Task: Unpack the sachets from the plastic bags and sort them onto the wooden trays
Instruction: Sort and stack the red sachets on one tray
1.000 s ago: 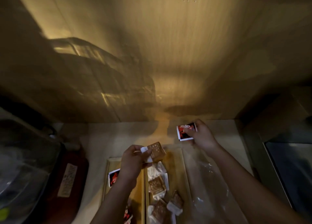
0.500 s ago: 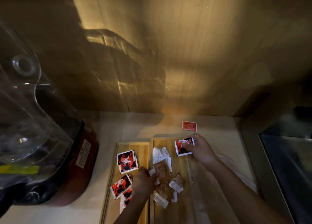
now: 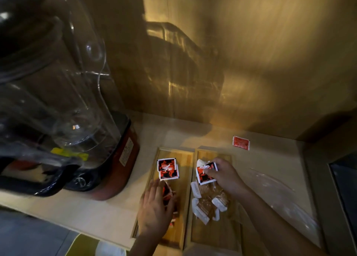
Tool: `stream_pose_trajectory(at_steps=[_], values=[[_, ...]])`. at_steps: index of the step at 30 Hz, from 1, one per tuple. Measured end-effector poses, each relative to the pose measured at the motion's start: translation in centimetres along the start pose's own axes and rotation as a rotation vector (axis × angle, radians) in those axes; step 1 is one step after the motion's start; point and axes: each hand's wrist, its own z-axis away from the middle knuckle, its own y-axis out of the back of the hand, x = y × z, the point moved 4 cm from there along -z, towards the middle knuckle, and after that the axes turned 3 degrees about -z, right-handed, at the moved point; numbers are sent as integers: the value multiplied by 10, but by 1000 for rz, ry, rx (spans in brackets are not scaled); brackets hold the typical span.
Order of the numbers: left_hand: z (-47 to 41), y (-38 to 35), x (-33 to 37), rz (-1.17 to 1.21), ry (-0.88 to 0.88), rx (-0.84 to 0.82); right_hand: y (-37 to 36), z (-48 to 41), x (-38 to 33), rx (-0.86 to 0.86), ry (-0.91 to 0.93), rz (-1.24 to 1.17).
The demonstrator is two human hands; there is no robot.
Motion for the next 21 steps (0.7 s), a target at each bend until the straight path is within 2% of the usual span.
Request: stream_pose_trajectory(at_steps=[5,11,17,21], values=[[18,-12,-36,-66,72,-50,-35,-1,-5,-111,2,49],[30,-32,-50,-124,115,-320,-72,-4,-10,-218,0,119],[32,-33,-50,-166,114,-271,-95,3,-16,-358,-21,146],[30,-34,-50,-141,57,-123,-93,-4,-10,-317,-19,331]])
